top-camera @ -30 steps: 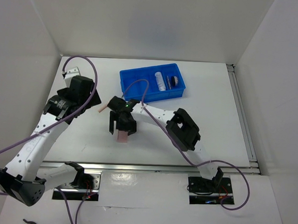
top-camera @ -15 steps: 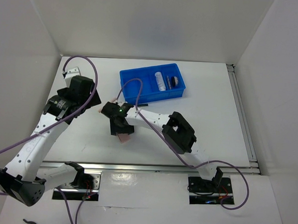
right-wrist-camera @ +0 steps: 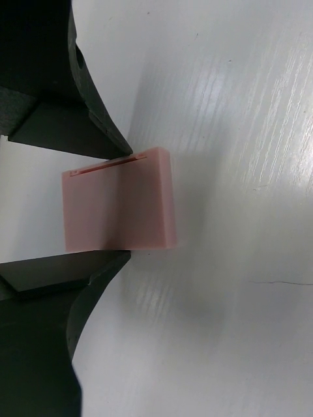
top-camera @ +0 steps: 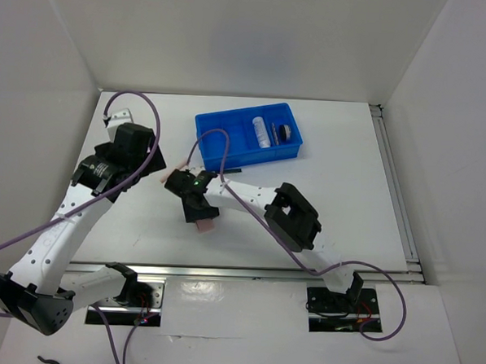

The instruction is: Organize the makeup

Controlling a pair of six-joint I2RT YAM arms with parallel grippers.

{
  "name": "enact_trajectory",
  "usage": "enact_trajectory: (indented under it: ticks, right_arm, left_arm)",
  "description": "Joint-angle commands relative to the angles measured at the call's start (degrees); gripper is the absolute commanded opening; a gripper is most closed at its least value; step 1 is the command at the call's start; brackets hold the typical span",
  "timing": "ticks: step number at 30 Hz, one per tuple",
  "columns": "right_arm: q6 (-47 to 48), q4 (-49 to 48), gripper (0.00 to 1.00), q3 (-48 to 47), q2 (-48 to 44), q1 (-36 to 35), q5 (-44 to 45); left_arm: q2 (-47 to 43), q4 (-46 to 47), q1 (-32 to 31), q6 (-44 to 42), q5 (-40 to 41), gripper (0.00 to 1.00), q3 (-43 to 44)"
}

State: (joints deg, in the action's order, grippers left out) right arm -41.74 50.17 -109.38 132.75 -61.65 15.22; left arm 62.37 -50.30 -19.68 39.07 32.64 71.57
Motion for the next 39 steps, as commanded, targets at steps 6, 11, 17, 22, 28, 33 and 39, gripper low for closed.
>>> enact_trajectory:
  ticks: [6,11,17,22,28,33,39]
  right_arm:
    - [3.8,0.0,0.37,6.9,-9.0,4.1,2.8]
    - [9.1,-1.1,0.37,9.2,-16.7,10.4,3.4]
    - [14.6,-1.7,0.39,3.1,-20.2,19.9,5.2]
    - [18.1,-3.8,0.40,-5.9,-16.9,29.6,5.9]
    - [22.7,-4.6,0.40,-25.2,-4.4,37.3,8.9]
    - [26.3,-10.3,0.41,-31.9,2.3,39.4,10.0]
    - [28.2,-17.3,0.42,-31.2,5.5,41.3,12.1]
  left_arm:
    - [-0.6,2.7,0.3,-2.4,-2.3,1.00,0.0]
    - [1.3,4.3,0.3,-5.4,-8.3,1.00,-0.6]
    - [4.2,4.9,0.3,-5.9,-10.1,1.00,-0.6]
    - [5.3,6.0,0.3,-6.5,-10.1,1.00,-0.6]
    - [7.4,6.0,0.3,-7.0,-9.0,1.00,0.5]
    - [8.6,6.5,0.3,-7.0,-7.9,1.00,0.5]
    - [9.8,7.1,0.3,-7.0,-6.8,1.00,0.5]
